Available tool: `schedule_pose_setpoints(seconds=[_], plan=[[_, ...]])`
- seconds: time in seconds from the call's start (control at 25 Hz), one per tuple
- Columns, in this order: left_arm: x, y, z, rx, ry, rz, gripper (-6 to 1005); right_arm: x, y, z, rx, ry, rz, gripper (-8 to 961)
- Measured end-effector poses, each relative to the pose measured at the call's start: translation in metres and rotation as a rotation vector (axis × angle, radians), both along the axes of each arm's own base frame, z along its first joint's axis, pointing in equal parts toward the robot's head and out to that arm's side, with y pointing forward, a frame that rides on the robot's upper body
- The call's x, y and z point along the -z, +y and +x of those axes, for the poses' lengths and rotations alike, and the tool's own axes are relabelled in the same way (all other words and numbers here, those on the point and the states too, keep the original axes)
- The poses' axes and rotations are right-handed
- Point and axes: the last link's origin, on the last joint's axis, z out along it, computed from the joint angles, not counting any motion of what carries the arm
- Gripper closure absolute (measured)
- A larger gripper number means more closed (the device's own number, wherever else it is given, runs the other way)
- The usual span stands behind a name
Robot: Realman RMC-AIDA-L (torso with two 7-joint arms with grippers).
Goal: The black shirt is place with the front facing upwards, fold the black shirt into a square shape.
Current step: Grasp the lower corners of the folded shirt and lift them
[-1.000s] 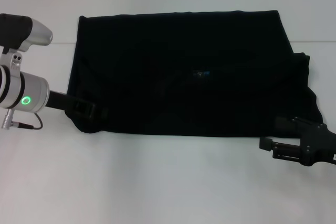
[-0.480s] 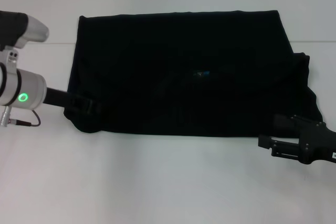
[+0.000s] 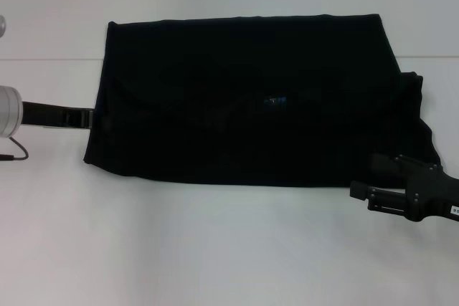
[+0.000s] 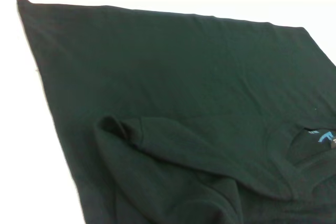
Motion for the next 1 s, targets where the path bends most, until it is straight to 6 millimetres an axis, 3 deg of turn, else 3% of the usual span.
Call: schedule_pose_setpoints(seconds=[0.72, 0.84, 1.0], plan=[[0.0042, -0.0056, -0.0077, -0.036, -0.015, 0.012, 870, 0.0026, -0.0004, -0.0008, 0.001, 0.0, -0.003, 9], [0.005, -0.0067, -0.0083, -0.003, 0.007, 0.001, 658, 0.0034, -0.0007, -0.0011, 0.0, 0.001, -0.006, 9], [0.0085, -0.0068, -0.006, 0.037, 0.022, 0.002, 467, 0.0042, -0.0009, -0.0013, 0.0, 0.0, -0.007, 9]])
